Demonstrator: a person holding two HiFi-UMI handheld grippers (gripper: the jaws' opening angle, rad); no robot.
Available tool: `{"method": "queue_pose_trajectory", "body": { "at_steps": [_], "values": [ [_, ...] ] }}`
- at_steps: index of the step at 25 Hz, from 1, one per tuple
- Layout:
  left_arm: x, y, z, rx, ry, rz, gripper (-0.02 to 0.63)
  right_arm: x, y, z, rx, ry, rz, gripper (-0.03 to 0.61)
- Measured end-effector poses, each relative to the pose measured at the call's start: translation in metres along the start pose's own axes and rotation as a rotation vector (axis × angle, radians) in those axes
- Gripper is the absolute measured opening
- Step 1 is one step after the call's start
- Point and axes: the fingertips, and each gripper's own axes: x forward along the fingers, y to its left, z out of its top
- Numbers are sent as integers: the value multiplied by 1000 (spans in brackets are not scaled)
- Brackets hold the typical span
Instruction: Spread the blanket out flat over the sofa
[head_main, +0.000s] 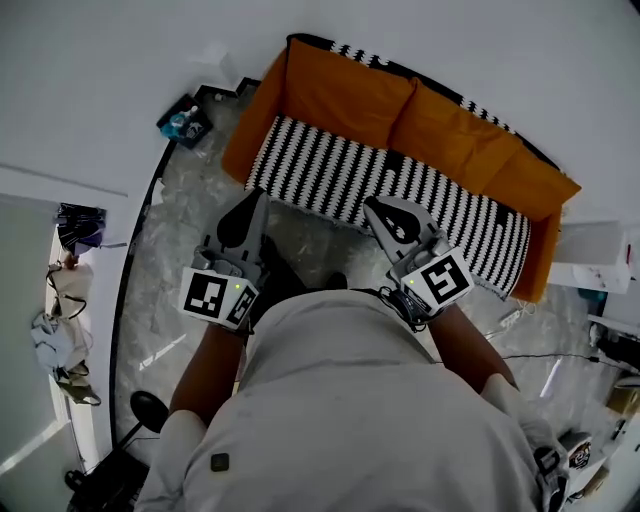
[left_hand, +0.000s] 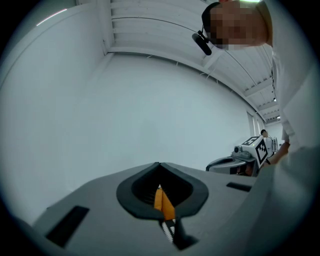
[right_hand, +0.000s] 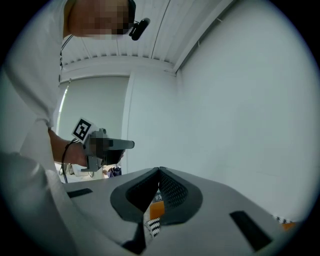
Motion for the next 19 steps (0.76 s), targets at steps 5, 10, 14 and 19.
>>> {"method": "queue_pose_trajectory", "body": {
  "at_steps": [5,10,14,19],
  "values": [
    [-11,-43,-2,2,-6,12,9,-41,6,-2,-2,-10,3,28],
    [-22,-64,-3,7,-2,11,9,-64,10,-3,1,-17,-16,28],
    [-31,-72,-7,2,11,4,9,-73,15,-2,15,-25,-29,28],
    [-35,-81,-9,25,12,-6,9,-77,19,-4,0,-26,-30,28]
  ]
}}
